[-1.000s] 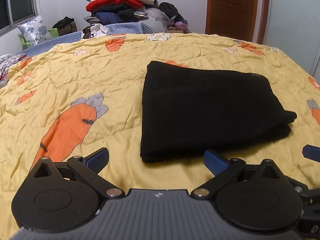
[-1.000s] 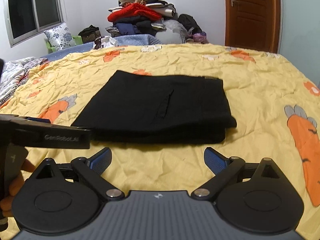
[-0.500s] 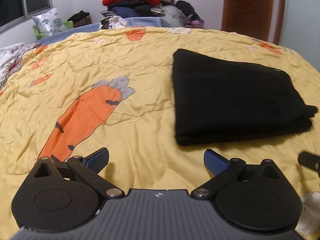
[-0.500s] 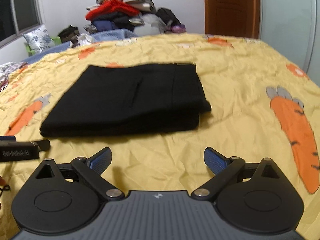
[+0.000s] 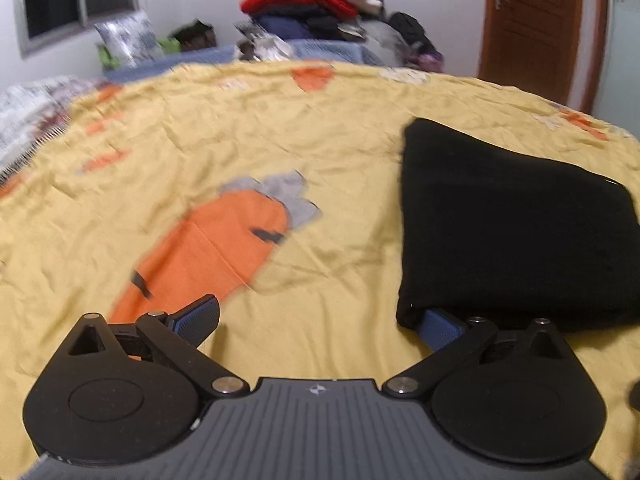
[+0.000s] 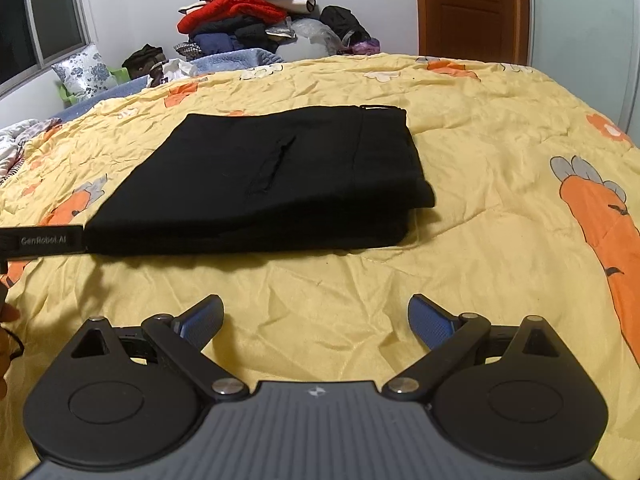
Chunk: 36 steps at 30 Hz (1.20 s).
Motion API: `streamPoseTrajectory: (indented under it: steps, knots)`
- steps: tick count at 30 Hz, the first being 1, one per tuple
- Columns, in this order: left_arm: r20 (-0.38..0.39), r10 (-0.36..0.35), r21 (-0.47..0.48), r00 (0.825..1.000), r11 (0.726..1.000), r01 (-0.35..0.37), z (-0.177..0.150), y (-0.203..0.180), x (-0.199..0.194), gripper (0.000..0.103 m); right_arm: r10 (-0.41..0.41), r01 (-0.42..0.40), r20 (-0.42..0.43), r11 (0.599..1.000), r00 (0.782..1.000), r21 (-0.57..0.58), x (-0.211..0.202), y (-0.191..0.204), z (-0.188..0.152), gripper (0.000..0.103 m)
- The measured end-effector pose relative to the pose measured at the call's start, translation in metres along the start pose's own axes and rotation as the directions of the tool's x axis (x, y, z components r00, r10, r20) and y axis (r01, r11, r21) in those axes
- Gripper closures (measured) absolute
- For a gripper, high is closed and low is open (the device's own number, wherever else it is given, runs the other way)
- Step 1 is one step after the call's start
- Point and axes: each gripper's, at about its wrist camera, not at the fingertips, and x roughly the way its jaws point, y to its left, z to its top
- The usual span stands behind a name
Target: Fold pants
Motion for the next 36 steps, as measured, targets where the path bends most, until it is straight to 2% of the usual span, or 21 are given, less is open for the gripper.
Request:
streamPoseTrajectory:
  steps: [3,5,6,8,12,15,19,27,31,36]
  knots:
    - [-0.030,0.002,-0.039,1.000,0.999,-0.003,0.005,0.009,0.009,0.000,0.003,-0.003,-0.001,1.000,1.000,-0.003,-0.001,0.000,0.000,0.003]
    - [-0.058,-0.045,-0.055,0.997,0.998,0.042,0.006,0.013,0.006,0.000,0.003,-0.003,-0.002,1.000,1.000,-0.012,-0.002,0.003,-0.001,0.004]
    - [-0.052,-0.061,-0.050,0.997,0.997,0.058,0.004,0.014,-0.001,0.005,-0.001,0.001,0.001,1.000,1.000,-0.020,-0.002,0.005,-0.002,0.003]
    - [-0.031,-0.061,-0.031,0.998,0.998,0.060,-0.002,0.013,-0.018,0.004,-0.004,0.004,0.012,1.000,1.000,-0.030,-0.004,0.011,-0.005,0.003]
    - [-0.017,-0.150,0.018,0.988,0.988,0.151,-0.018,0.001,-0.045,0.002,-0.044,0.046,0.036,0.996,0.998,-0.076,-0.004,0.027,-0.007,0.003]
    - [-0.011,-0.227,0.079,0.974,0.971,0.227,-0.032,-0.011,-0.055,0.002,-0.087,0.092,0.048,0.989,0.995,-0.119,-0.004,0.039,-0.011,0.003]
    - [-0.004,-0.194,0.176,0.981,0.965,0.192,-0.045,-0.026,-0.058,0.002,-0.085,0.091,0.052,0.987,0.995,-0.132,-0.012,0.046,-0.017,0.003]
    - [-0.011,-0.205,0.078,0.979,0.976,0.205,-0.061,-0.018,-0.046,0.000,-0.096,0.100,0.045,0.991,0.994,-0.086,-0.012,0.047,-0.029,0.003]
    - [0.023,-0.186,0.086,0.982,0.979,0.183,-0.063,-0.021,-0.048,0.000,-0.120,0.128,0.077,0.986,0.990,-0.108,-0.014,0.050,-0.036,0.003]
    - [0.041,-0.168,0.089,0.985,0.982,0.163,-0.065,-0.025,-0.048,0.000,-0.108,0.118,0.102,0.989,0.989,-0.091,-0.015,0.046,-0.039,0.003]
